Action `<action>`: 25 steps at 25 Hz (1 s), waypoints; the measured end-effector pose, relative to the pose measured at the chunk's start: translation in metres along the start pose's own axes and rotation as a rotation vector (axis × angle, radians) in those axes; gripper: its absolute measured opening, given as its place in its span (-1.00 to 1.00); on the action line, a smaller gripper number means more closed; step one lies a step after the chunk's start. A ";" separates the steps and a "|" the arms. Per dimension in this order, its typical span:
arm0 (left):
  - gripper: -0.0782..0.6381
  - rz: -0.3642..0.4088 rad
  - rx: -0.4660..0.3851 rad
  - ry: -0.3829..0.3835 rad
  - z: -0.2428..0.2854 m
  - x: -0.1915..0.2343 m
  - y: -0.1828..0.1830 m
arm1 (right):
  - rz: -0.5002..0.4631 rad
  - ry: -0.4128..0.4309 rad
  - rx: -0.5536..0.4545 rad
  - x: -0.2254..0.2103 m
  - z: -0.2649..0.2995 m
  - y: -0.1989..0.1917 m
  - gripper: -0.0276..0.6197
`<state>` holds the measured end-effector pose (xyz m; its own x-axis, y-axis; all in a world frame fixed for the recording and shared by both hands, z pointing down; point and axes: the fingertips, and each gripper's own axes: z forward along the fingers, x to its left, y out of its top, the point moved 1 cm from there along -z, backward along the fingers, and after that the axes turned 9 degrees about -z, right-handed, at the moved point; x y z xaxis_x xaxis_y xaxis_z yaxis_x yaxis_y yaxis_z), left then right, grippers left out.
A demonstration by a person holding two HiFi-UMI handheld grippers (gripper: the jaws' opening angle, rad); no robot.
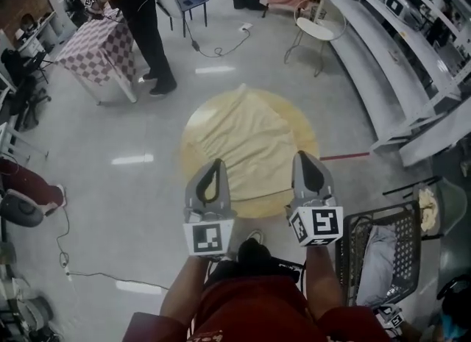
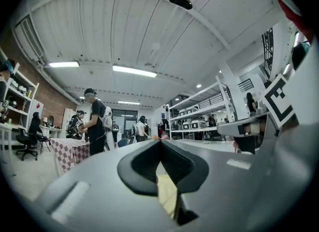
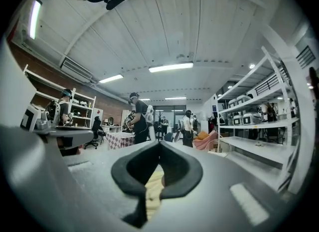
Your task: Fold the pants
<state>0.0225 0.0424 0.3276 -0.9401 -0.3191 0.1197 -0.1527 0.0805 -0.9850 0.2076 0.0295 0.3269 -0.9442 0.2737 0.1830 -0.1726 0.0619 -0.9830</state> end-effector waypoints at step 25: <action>-0.76 0.315 0.318 -0.027 -0.022 -0.024 -0.119 | -0.262 0.303 0.205 0.018 -0.007 -0.114 -0.91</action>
<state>0.0567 0.0612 0.4443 -0.9168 -0.3507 -0.1912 0.2447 -0.1150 -0.9627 0.2125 0.0341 0.4422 -0.7418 0.5451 0.3907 -0.4754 -0.0164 -0.8796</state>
